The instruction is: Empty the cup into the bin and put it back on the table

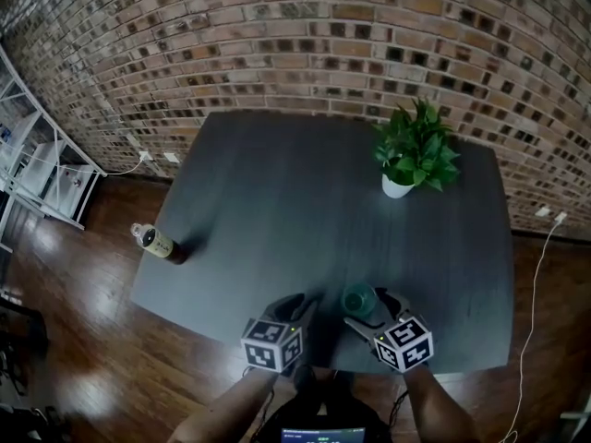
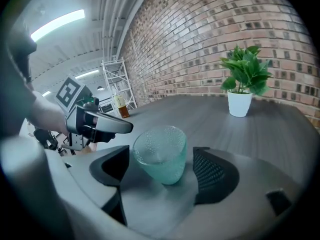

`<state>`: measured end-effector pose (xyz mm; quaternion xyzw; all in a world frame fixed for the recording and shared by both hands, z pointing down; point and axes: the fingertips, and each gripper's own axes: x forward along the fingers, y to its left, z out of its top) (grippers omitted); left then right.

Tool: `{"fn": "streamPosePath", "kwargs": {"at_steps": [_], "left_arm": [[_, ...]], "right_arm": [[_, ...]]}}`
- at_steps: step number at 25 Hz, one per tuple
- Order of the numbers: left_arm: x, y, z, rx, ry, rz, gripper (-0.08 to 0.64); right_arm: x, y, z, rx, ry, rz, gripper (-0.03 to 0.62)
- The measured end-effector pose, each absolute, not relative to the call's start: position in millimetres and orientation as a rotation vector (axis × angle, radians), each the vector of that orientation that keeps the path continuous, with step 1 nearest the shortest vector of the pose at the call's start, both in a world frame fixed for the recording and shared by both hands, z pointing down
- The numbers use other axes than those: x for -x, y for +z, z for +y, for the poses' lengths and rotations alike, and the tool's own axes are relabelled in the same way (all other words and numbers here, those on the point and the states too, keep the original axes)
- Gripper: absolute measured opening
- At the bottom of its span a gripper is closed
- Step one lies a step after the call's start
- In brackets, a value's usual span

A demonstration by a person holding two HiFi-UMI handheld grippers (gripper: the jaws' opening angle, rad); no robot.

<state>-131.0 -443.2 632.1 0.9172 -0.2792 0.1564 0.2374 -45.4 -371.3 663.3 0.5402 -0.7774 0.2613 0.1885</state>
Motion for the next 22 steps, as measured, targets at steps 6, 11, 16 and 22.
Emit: {"fn": "streamPosePath", "kwargs": {"at_steps": [6,11,16,22], "left_arm": [[128.5,639.3,-442.8,-2.503,0.432,-0.754,0.126],[128.5,642.9,-443.2,-2.49,0.427,-0.757,0.126],[129.5,647.4,-443.5,-2.488,0.42,-0.766,0.126],[130.1,648.3,-442.8,-2.493,0.405,-0.75,0.126]], "right_arm": [[49.3,671.0,-376.2,-1.48,0.712,-2.165,0.41],[54.6,678.2,-379.9,-1.462,0.691,-2.155,0.41],[54.2,680.6,-385.6,-1.474,0.627,-2.15,0.41],[54.6,685.6,-388.8,-1.476,0.577,-2.144,0.399]]}}
